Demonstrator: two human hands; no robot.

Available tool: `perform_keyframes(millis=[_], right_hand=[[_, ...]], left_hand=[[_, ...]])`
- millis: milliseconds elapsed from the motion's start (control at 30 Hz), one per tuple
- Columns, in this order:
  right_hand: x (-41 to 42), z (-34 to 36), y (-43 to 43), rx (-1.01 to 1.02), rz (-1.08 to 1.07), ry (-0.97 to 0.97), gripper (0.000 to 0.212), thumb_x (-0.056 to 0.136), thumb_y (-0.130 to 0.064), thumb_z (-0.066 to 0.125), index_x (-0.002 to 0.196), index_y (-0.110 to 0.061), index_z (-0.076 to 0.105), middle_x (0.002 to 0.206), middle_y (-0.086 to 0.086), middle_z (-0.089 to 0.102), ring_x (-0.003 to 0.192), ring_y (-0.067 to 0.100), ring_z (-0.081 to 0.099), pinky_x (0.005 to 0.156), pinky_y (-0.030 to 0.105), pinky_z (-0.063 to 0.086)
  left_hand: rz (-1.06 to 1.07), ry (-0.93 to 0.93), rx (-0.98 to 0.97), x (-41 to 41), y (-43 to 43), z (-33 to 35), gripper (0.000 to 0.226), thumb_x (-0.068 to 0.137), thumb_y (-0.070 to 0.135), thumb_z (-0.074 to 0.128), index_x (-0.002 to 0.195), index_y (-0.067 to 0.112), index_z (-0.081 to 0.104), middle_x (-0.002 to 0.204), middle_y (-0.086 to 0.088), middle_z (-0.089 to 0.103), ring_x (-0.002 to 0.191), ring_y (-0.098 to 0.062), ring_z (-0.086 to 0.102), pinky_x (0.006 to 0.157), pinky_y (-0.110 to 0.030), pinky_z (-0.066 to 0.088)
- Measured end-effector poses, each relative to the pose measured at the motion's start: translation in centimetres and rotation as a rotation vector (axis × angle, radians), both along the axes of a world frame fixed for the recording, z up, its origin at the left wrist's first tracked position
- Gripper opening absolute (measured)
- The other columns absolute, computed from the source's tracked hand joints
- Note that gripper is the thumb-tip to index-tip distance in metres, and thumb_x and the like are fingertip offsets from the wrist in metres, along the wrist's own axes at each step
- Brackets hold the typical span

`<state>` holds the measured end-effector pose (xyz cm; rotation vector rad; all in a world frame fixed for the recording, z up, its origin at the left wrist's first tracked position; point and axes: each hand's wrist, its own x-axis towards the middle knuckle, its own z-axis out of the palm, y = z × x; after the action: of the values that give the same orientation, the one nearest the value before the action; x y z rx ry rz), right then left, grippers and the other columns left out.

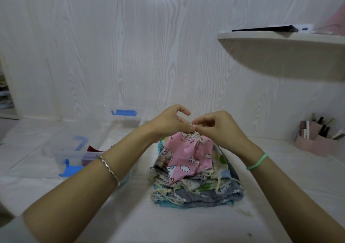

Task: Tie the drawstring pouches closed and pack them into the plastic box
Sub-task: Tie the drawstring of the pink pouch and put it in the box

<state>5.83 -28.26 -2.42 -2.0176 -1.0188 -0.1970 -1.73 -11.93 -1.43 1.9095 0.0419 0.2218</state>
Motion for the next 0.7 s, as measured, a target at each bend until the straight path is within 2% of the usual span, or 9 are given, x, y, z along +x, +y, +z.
perform_keyframes(millis=[133,233,300,400,500,600,700], right_hand=[[-0.2,-0.1,0.1,-0.008,0.009,-0.047,0.02,0.084,-0.009,0.07,0.103,-0.016,0.075,0.076,-0.003,0.074,0.072,0.008,0.07,0.072,0.018,0.056],[-0.2,0.0,0.1,-0.053,0.03,-0.073,0.012,0.087,-0.014,0.069,0.092,-0.02,0.078,0.078,-0.007,0.075,0.075,0.002,0.069,0.073,0.018,0.055],[-0.1,0.0,0.3,-0.079,0.026,-0.082,0.011,0.088,-0.016,0.068,0.088,-0.021,0.077,0.076,-0.004,0.074,0.072,0.007,0.069,0.07,0.023,0.056],[0.0,0.3,0.3,-0.107,0.035,-0.046,0.01,0.089,-0.018,0.066,0.085,-0.017,0.074,0.076,0.008,0.071,0.073,0.024,0.067,0.07,0.036,0.053],[0.0,0.8,0.1,-0.081,0.06,0.024,0.011,0.089,-0.022,0.067,0.085,-0.014,0.074,0.081,0.016,0.071,0.073,0.031,0.064,0.07,0.041,0.052],[0.0,1.0,-0.1,-0.061,0.081,0.133,0.014,0.089,-0.02,0.067,0.082,-0.01,0.074,0.074,0.015,0.069,0.063,0.019,0.057,0.065,0.034,0.047],[0.3,0.8,-0.1,-0.042,0.075,0.252,0.018,0.089,-0.02,0.067,0.081,-0.006,0.074,0.064,0.009,0.058,0.062,0.017,0.05,0.063,0.034,0.039]], left_hand=[[0.007,-0.043,0.129,0.1,0.1,0.0,0.048,0.081,0.003,0.072,0.122,0.016,0.05,0.085,-0.006,0.073,0.072,-0.01,0.069,0.059,-0.013,0.052],[-0.015,-0.052,0.268,0.1,0.1,0.3,0.049,0.084,0.008,0.071,0.126,0.02,0.049,0.081,-0.002,0.072,0.075,-0.011,0.067,0.072,-0.028,0.054],[-0.031,-0.065,0.336,0.1,0.1,0.4,0.046,0.085,0.011,0.069,0.126,0.019,0.049,0.076,0.0,0.069,0.07,-0.012,0.064,0.071,-0.033,0.053],[-0.052,-0.095,0.37,0.2,0.1,0.5,0.038,0.087,0.017,0.069,0.12,0.016,0.051,0.074,0.002,0.068,0.067,-0.01,0.06,0.069,-0.034,0.052],[-0.072,-0.127,0.333,0.0,0.2,0.5,0.03,0.087,0.018,0.069,0.113,0.014,0.054,0.078,-0.002,0.069,0.068,-0.009,0.061,0.069,-0.03,0.051],[-0.04,-0.133,0.324,0.2,0.1,0.4,0.026,0.086,0.018,0.071,0.109,0.014,0.058,0.081,-0.004,0.07,0.07,-0.008,0.064,0.068,-0.027,0.051],[0.014,-0.133,0.334,0.5,0.0,0.2,0.014,0.084,0.015,0.071,0.097,0.012,0.067,0.072,0.003,0.068,0.061,-0.002,0.06,0.059,-0.019,0.047]])
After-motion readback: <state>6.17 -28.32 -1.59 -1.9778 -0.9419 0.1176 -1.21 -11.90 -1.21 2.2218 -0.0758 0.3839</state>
